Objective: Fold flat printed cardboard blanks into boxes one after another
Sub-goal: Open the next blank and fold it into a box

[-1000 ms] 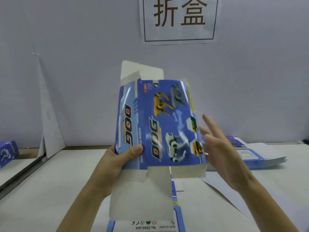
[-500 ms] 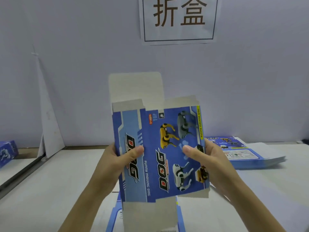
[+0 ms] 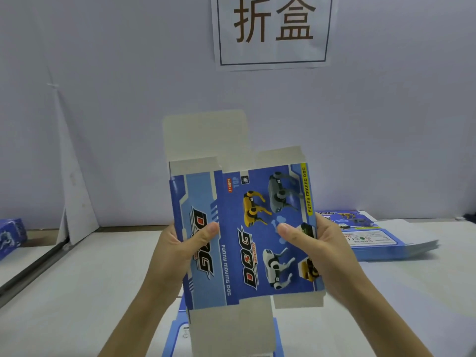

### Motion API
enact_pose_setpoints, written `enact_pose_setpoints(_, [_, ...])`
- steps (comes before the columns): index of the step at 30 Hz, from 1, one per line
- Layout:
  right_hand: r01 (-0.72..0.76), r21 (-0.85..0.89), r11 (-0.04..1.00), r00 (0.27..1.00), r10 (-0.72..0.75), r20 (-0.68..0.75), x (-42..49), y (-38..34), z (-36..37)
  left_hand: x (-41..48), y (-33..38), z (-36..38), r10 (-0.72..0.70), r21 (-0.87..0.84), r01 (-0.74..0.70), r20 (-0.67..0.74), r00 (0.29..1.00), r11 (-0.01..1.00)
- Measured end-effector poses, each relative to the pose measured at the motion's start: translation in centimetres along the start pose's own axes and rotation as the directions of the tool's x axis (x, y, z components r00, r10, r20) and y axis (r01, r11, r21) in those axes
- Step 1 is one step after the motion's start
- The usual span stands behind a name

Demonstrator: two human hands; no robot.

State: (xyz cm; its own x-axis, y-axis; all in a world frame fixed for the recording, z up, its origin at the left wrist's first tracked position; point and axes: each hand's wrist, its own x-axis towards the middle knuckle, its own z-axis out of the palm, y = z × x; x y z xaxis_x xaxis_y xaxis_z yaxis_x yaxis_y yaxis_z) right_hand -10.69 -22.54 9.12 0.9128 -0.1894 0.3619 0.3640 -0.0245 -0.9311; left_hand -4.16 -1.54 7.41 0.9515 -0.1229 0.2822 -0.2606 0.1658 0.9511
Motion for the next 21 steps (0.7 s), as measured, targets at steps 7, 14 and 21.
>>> enact_pose_setpoints(7, [0.110, 0.020, 0.994, 0.993, -0.111, 0.028, -0.3, -0.4, 0.4, -0.5, 0.8, 1.2, 0.108, 0.030, -0.109, 0.051, 0.993, 0.994])
enact_pose_setpoints(14, [0.027, 0.163, 0.986, 0.946, -0.077, 0.314, 0.0, -0.7, 0.0, -1.2, 1.8, 0.2, 0.262, 0.187, -0.303, 0.215, 0.941, 0.934])
enact_pose_setpoints(21, [-0.237, 0.436, 0.868, 0.919, 0.055, 0.390, 0.7, -0.7, -1.5, -2.0, 2.7, 0.2, 0.352, 0.355, -0.520, 0.441, 0.826, 0.777])
